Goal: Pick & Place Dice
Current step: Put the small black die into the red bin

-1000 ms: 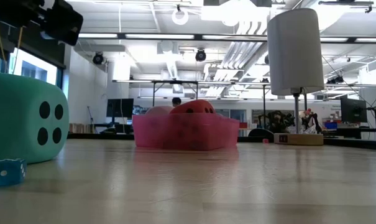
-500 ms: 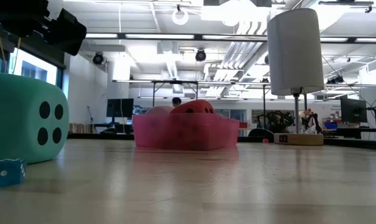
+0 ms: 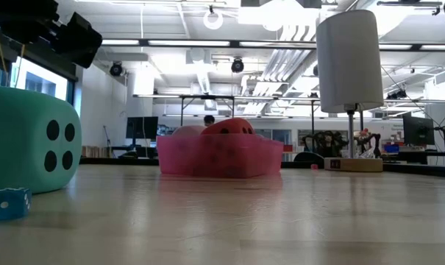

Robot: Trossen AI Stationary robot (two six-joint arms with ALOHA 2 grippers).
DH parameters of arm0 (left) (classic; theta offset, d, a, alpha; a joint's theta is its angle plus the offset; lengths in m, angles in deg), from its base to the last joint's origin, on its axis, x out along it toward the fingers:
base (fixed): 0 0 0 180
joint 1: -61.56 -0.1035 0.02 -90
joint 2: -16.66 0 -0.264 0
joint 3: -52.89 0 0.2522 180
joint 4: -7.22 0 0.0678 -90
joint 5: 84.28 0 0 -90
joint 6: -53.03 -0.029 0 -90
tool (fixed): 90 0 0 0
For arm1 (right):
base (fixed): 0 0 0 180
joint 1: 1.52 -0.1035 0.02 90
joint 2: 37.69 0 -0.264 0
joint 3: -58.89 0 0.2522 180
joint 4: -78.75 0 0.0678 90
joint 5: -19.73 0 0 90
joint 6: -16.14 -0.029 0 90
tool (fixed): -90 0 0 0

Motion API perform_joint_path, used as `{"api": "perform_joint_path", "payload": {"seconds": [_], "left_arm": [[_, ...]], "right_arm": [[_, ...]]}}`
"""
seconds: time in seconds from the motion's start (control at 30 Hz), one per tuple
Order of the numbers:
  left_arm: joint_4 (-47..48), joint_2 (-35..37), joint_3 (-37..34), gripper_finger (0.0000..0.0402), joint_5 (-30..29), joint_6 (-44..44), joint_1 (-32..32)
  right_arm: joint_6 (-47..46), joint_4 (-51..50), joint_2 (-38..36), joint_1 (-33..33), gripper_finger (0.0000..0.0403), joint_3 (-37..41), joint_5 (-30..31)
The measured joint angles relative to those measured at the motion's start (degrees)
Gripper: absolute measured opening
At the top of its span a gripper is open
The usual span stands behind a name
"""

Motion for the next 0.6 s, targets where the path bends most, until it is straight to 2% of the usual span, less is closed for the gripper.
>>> {"api": "perform_joint_path", "payload": {"seconds": [0.13, 0.37, 0.6], "left_arm": [[-0.18, 0.00, 0.00, 0.0257, 0.00, -0.01, 0.00], [-0.31, 0.00, 0.00, 0.0257, 0.00, -0.02, 0.00], [-0.33, 0.00, 0.00, 0.0257, 0.00, -0.07, 0.00]], "right_arm": [[0.34, 1.07, 0.06, 0.00, 0.0189, 1.74, -1.36], [1.02, 8.95, 0.09, 0.00, 0.0189, 5.17, -1.86], [1.39, 9.39, 0.09, 0.00, 0.0189, 6.46, -2.58]]}}
